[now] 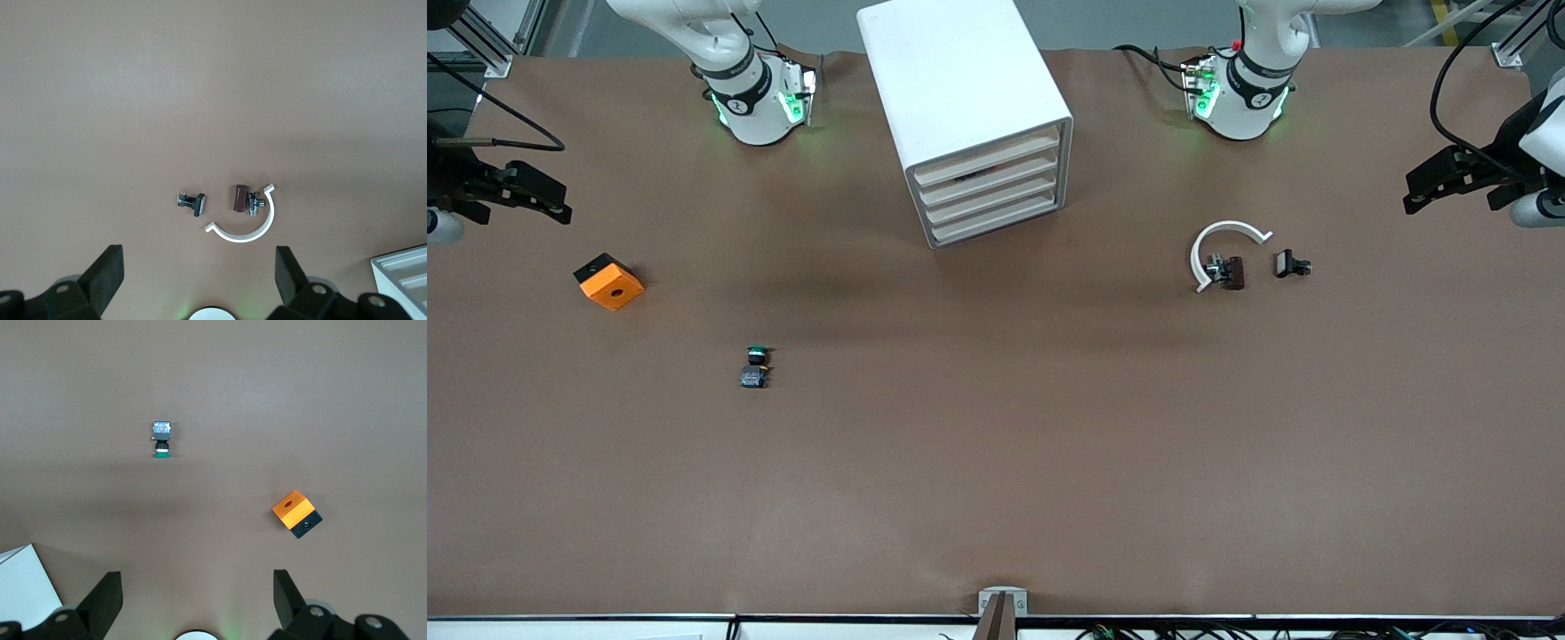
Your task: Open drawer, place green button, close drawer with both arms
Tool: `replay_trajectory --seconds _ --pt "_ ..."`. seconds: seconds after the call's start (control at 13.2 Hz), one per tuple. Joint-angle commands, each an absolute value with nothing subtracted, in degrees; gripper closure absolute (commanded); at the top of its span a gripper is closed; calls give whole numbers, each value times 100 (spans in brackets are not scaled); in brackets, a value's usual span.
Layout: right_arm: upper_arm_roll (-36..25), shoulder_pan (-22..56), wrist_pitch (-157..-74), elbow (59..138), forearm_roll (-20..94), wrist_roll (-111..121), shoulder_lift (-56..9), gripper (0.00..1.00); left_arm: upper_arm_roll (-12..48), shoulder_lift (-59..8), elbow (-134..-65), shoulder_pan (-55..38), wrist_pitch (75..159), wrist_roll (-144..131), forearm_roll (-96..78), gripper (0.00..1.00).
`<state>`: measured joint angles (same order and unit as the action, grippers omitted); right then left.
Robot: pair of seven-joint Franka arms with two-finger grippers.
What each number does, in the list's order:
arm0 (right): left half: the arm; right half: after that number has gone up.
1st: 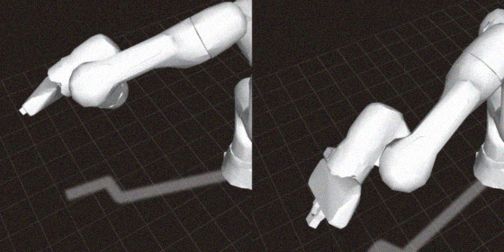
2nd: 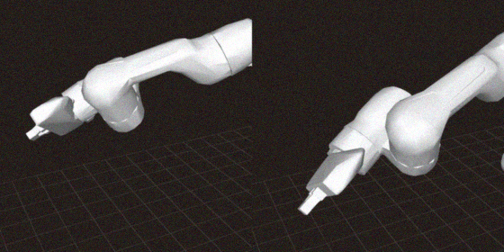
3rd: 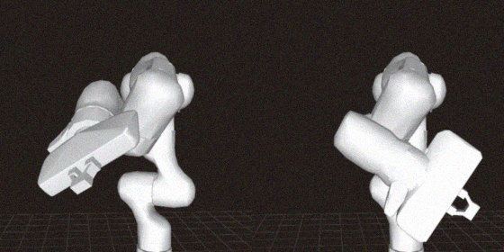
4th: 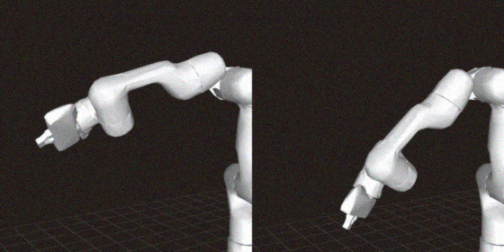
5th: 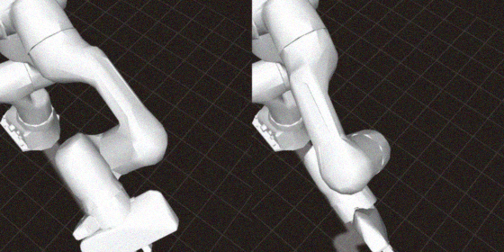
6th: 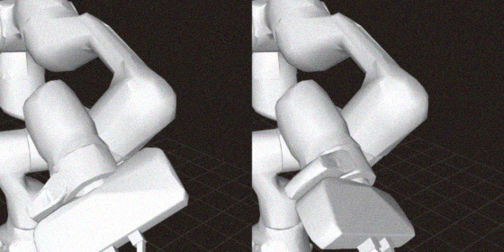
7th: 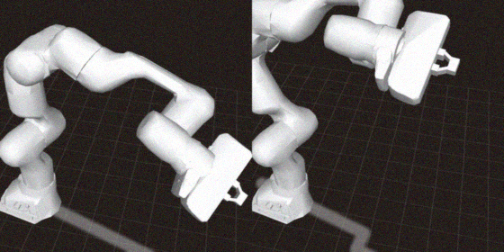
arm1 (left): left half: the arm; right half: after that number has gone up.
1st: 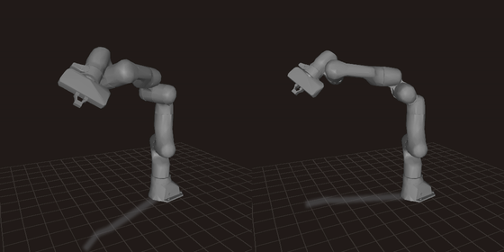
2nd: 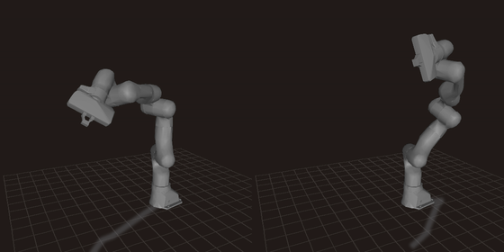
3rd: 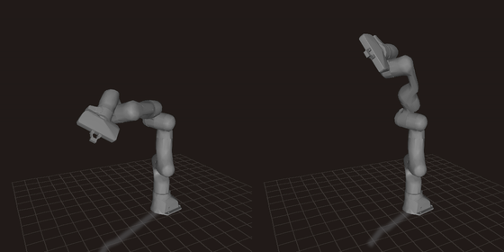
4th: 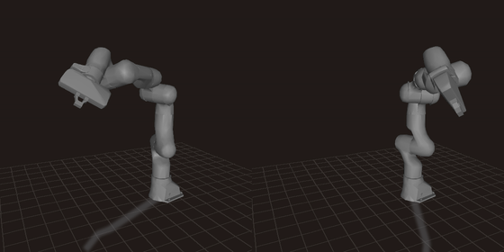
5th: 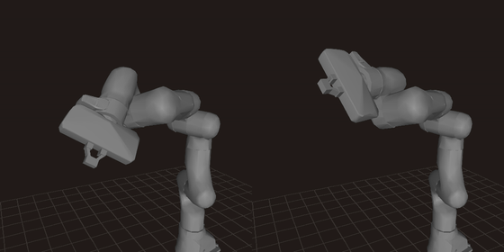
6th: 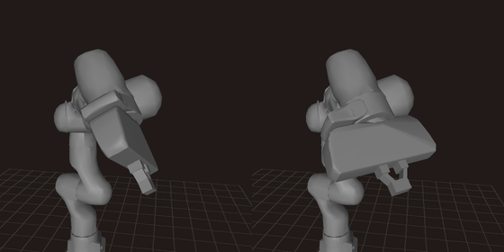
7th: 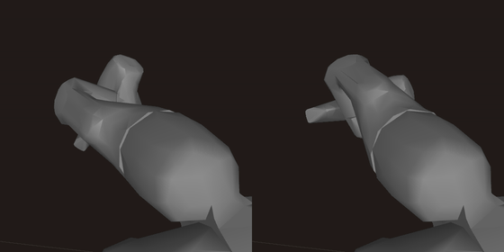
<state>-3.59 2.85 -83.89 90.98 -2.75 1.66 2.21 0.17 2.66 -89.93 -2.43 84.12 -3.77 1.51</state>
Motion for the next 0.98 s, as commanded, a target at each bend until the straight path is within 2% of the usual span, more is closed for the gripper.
replay_trajectory --seconds 0.0,0.53,0.91 --pt "-352 325 -8332 8877 -352 193 79 0 26 202 -8824 -237 8279 -360 255 0" --pt "-343 378 -8455 8859 -343 141 88 0 35 1 -8745 -298 8279 -430 185 0" --pt "-343 658 -8438 8938 -334 114 -96 0 360 -728 -8754 -378 8376 -1675 -157 0"
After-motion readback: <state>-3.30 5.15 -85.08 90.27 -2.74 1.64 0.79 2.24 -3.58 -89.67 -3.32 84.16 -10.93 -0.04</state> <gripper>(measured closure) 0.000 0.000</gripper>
